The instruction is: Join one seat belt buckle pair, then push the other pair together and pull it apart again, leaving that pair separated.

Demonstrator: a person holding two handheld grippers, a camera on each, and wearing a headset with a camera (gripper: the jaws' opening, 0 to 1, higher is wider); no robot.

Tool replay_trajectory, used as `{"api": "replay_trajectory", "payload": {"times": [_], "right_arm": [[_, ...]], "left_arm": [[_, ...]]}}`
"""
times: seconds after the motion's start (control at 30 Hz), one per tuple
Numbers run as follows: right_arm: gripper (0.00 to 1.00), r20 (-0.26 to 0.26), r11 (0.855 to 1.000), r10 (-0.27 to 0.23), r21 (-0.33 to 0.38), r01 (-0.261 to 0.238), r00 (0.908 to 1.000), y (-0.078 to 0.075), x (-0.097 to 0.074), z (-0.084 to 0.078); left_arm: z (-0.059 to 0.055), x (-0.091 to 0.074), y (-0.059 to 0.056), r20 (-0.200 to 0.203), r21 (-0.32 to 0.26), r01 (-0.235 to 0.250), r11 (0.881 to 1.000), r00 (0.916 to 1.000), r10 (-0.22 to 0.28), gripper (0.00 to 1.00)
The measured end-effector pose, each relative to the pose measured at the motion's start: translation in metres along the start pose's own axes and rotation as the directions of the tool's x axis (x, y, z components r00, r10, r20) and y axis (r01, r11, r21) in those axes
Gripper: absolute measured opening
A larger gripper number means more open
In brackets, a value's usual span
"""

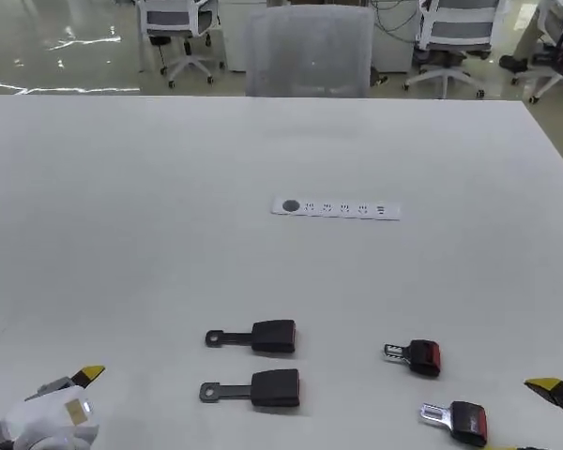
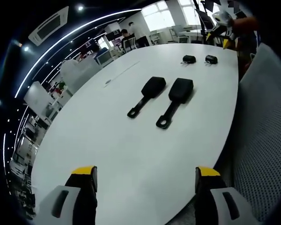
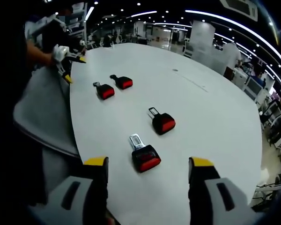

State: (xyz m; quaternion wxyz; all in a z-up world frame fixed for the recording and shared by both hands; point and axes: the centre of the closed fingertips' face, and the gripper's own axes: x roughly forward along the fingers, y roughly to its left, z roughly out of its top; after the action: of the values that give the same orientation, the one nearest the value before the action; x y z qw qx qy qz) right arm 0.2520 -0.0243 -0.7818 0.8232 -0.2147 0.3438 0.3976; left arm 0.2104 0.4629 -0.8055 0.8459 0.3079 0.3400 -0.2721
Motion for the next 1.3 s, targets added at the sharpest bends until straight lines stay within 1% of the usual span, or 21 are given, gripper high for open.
{"api": "replay_trajectory", "payload": {"times": [0.07,0.13,0.23,0.37,0.47,0.63,0.73,0.83,0.97,1.03,1.13,1.17,1.27,1.3], "right_arm": [[0.69,-0.012,1.000,0.011,-0.012,-0.011,0.9999,0.001,0.004,0.000],[0.69,-0.025,0.999,0.014,-0.028,-0.015,0.9996,0.002,0.008,0.000],[0.66,-0.033,0.999,0.028,-0.030,-0.029,0.9991,0.003,0.012,0.001],[0.65,-0.036,0.999,0.035,-0.037,-0.036,0.9987,0.002,0.016,0.002],[0.65,-0.046,0.999,0.039,-0.034,-0.040,0.9982,0.001,0.020,-0.002],[0.65,-0.052,0.999,0.042,-0.030,-0.043,0.9978,-0.001,0.022,-0.002],[0.65,-0.063,0.998,0.047,-0.032,-0.050,0.9969,-0.002,0.025,-0.006],[0.65,-0.070,0.998,0.052,-0.033,-0.055,0.9961,-0.001,0.028,-0.007],[0.64,-0.084,0.997,0.065,-0.045,-0.069,0.9943,-0.001,0.035,-0.008],[0.64,-0.089,0.996,0.070,-0.055,-0.075,0.9936,-0.001,0.037,-0.005],[0.64,-0.096,0.994,0.078,-0.072,-0.085,0.9923,-0.002,0.041,-0.004],[0.63,-0.101,0.993,0.084,-0.079,-0.092,0.9913,-0.001,0.042,-0.003],[0.58,-0.123,0.989,0.111,-0.088,-0.122,0.9862,0.004,0.043,-0.006],[0.57,-0.129,0.988,0.111,-0.097,-0.124,0.9854,0.004,0.044,-0.007]], "left_arm": [[0.003,-0.001,-0.001,0.004,0.010,0.005,1.000,1.0000,-0.005,0.88],[0.003,0.001,-0.002,0.004,0.026,0.013,1.000,0.9999,-0.013,0.88],[0.002,0.002,-0.004,-0.001,0.036,0.023,0.999,0.9997,-0.022,0.89],[0.002,0.003,-0.003,-0.004,0.031,0.024,0.999,0.9997,-0.024,0.89],[0.001,0.002,-0.003,-0.008,0.031,0.022,0.999,0.9997,-0.022,0.88],[0.000,0.003,-0.003,-0.015,0.022,0.026,0.999,0.9996,-0.026,0.88],[0.000,0.004,-0.001,-0.012,0.019,0.026,0.999,0.9996,-0.026,0.88],[0.001,0.006,-0.003,-0.015,0.027,0.035,0.999,0.9993,-0.034,0.88],[0.004,0.008,-0.006,-0.023,0.057,0.052,0.997,0.9985,-0.051,0.88],[0.010,0.010,-0.005,-0.019,0.069,0.061,0.996,0.9981,-0.059,0.88],[0.026,0.019,-0.007,-0.009,0.080,0.094,0.992,0.9956,-0.093,0.88],[0.028,0.020,-0.008,-0.007,0.081,0.099,0.992,0.9951,-0.099,0.88],[0.048,0.033,-0.014,0.008,0.099,0.148,0.984,0.9887,-0.150,0.84],[0.053,0.037,-0.017,0.012,0.107,0.164,0.981,0.9861,-0.166,0.82]]}}
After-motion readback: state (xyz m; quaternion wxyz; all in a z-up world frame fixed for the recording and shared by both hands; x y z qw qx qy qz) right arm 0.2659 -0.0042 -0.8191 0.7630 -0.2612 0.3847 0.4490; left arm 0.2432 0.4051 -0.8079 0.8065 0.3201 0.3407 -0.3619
